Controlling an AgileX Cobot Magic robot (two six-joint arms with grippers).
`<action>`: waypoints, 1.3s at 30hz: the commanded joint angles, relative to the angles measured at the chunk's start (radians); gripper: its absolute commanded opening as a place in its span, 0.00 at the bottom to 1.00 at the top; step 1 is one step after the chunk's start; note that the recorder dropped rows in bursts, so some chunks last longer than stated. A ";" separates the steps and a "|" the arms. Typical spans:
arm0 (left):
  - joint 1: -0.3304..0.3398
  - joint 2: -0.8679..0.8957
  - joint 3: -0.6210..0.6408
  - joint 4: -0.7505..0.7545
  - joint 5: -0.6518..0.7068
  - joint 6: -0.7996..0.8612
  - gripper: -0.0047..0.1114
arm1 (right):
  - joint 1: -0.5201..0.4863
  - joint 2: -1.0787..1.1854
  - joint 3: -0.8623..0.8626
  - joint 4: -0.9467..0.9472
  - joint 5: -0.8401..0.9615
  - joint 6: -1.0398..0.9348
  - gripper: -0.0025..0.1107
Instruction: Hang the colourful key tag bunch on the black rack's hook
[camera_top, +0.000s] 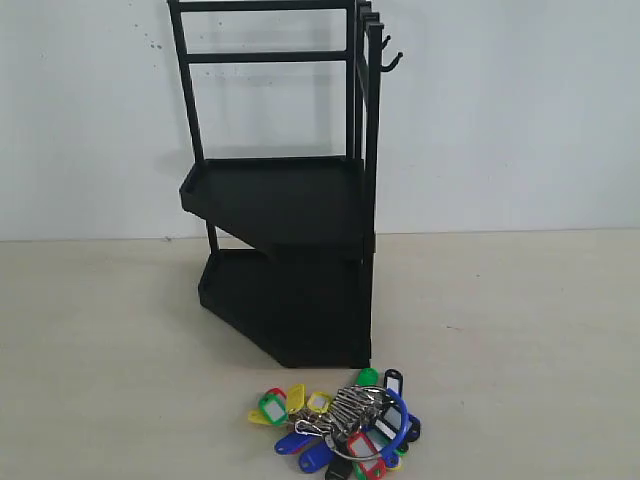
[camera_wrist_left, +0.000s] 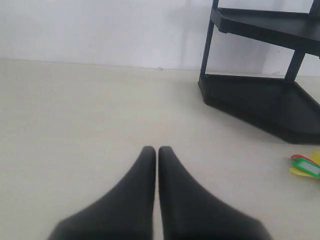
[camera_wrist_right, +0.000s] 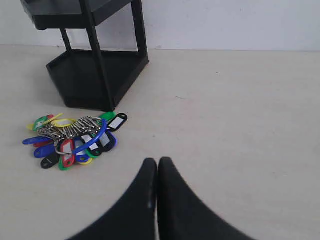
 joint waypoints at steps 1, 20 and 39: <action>-0.001 -0.002 -0.001 0.005 -0.008 0.003 0.08 | -0.007 -0.004 0.000 -0.002 -0.007 0.000 0.02; -0.001 -0.002 -0.001 0.005 -0.008 0.003 0.08 | -0.007 -0.004 0.000 -0.002 -0.007 0.000 0.02; -0.001 -0.002 -0.001 0.005 -0.008 0.003 0.08 | -0.007 -0.004 0.000 -0.002 -0.453 0.001 0.02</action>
